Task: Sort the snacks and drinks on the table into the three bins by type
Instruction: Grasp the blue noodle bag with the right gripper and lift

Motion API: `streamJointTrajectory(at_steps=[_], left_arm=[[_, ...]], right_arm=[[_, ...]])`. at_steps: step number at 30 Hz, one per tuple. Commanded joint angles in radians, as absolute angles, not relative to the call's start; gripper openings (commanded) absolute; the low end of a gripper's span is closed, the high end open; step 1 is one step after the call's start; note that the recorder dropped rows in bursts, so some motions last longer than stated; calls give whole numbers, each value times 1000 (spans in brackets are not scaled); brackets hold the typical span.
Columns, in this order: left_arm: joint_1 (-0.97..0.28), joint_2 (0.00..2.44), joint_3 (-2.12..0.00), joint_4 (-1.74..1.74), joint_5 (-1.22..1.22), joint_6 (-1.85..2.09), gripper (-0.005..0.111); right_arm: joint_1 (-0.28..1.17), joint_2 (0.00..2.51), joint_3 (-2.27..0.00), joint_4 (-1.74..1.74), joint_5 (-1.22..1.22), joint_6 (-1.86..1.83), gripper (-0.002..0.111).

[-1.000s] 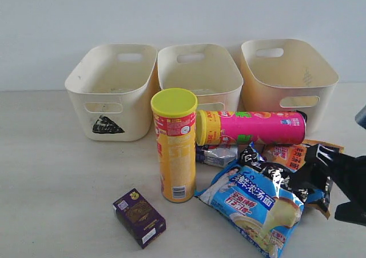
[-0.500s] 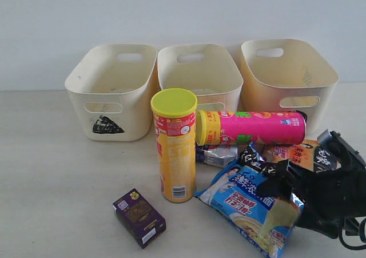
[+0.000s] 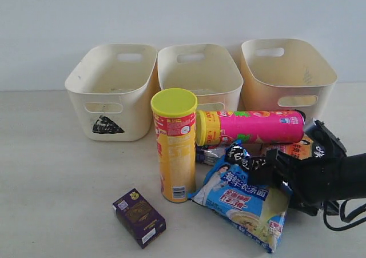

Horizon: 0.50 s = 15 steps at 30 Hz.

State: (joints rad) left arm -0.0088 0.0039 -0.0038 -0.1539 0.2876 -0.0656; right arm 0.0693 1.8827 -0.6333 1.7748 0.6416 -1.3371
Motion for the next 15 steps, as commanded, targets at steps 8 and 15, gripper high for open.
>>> streamJointTrajectory(at_steps=[8,15], left_arm=[[-10,0,0,-149,288,-71,4],[-10,0,0,-149,288,-71,4]], right_arm=[[69,1931,-621,1744,606,-1377,1],[69,1825,-617,1736,640,-1373,1]])
